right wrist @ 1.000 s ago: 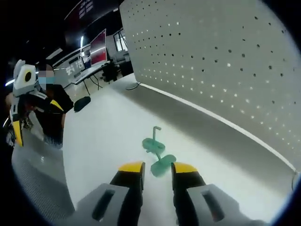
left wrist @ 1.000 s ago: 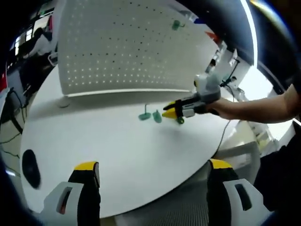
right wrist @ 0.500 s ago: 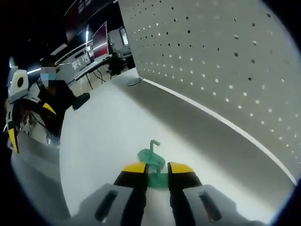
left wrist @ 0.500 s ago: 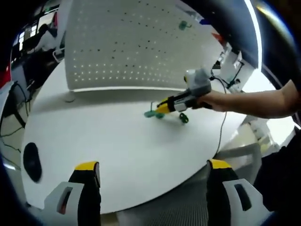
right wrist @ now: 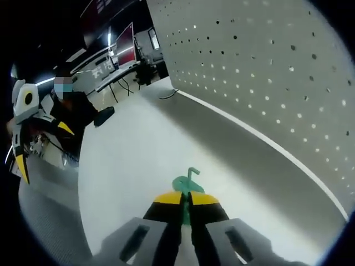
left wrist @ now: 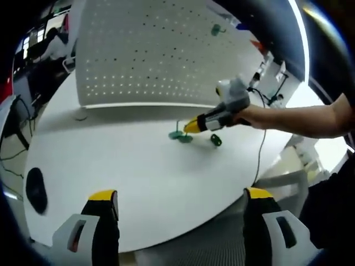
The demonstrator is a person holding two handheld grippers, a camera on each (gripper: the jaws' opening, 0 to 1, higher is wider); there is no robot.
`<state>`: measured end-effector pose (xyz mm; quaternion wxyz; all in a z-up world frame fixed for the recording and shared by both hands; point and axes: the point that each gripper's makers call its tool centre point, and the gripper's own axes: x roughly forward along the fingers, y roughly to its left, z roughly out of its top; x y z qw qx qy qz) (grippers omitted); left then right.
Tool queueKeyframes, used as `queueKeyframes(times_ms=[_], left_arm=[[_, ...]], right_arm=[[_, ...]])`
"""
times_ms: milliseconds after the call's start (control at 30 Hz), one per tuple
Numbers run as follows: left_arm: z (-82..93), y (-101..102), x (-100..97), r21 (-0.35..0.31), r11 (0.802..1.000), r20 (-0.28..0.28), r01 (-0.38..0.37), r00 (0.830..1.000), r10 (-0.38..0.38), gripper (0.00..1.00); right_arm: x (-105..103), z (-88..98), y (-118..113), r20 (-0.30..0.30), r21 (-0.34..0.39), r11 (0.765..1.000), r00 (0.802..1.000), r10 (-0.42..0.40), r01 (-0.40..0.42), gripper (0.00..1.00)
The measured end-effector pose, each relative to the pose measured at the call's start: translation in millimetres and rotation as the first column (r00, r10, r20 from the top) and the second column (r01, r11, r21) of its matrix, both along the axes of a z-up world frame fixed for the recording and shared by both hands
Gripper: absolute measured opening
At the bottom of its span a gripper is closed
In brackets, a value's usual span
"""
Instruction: Insert the hook assembly into the mounting plate slot until the hook locks in place.
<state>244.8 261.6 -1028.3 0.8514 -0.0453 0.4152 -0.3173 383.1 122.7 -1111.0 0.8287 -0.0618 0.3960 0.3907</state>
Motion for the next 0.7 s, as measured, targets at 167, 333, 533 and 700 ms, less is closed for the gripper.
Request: queueKeyframes(times_ms=[167,333,533,700], left_arm=[[1.5,-1,-2.4,0.002,1.0,0.002,0.004,1.0,-0.004,0.95],[7.8,-3,0.0,0.0,1.0,0.025,0.007,1.0,-0.007,0.95],[16.1,-6,-1.1,-0.004,1.0,0.048,0.017,0.999,-0.016,0.95],[21.8,-8,-1.4,-0.009,1.0,0.064,0.022,0.998,-0.022,0.95]], right_arm=[[-4,5.9,-2,0.011,0.004,1.0,1.0,-0.011,0.011,0.01],[0,19.9,-3,0.03,0.049,0.997,0.997,-0.068,0.066,0.0],[-6,29.1,-3,0.038,0.053,0.996,0.997,-0.072,0.07,0.0],[-5,50.4,-5,0.071,0.102,0.988,0.99,-0.126,0.118,0.0]])
